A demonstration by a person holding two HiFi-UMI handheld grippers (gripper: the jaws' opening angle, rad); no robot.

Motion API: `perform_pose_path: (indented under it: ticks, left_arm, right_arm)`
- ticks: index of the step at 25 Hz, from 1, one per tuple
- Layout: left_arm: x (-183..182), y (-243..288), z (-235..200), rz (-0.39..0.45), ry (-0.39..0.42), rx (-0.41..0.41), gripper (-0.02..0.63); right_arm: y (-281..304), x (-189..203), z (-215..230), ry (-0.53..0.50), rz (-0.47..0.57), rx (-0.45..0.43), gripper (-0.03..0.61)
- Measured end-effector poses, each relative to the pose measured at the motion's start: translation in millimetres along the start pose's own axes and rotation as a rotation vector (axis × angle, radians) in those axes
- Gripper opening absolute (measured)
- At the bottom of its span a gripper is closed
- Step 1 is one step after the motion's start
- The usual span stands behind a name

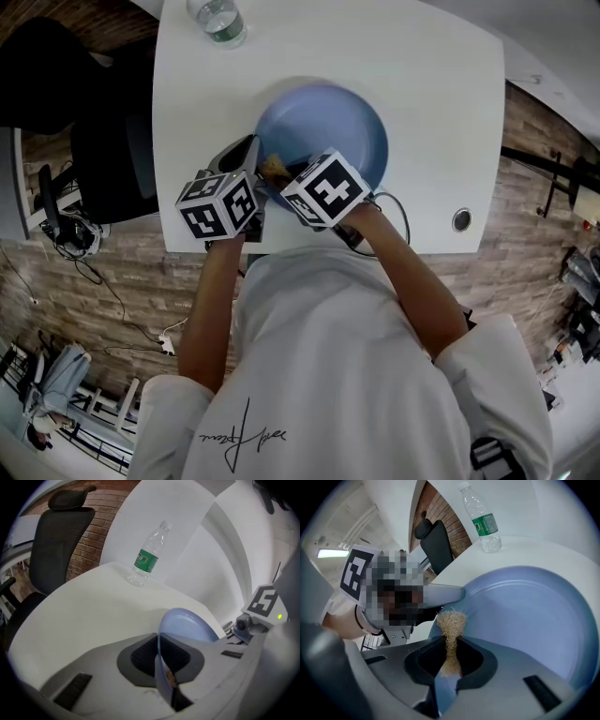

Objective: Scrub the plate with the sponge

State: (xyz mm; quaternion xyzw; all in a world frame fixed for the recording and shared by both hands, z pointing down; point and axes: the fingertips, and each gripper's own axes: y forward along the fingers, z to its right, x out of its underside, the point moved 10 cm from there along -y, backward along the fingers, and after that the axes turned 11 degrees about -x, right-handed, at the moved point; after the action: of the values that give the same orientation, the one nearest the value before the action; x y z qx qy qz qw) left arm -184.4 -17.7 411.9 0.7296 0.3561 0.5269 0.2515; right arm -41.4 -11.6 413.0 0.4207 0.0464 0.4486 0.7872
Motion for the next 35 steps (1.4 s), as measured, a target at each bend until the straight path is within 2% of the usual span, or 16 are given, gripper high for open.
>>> perform_pose_path:
  ticks: [5, 19, 35]
  left_arm:
    - [-0.4, 0.0, 0.2, 0.001, 0.002, 0.0, 0.022]
    - [0.9, -0.6, 0.5, 0.007, -0.002, 0.003, 0.021]
    - [0.6, -0.3, 0.6, 0.009, 0.005, -0.005, 0.022]
  right_arm:
    - [-1.8, 6.9, 0.7, -0.001, -0.067, -0.039, 0.048]
    - [-8.1, 25.8, 5.7, 0.031, -0.168, -0.124, 0.048]
    - [-18.4, 38.0, 11.2, 0.037, -0.261, -0.133, 0.048]
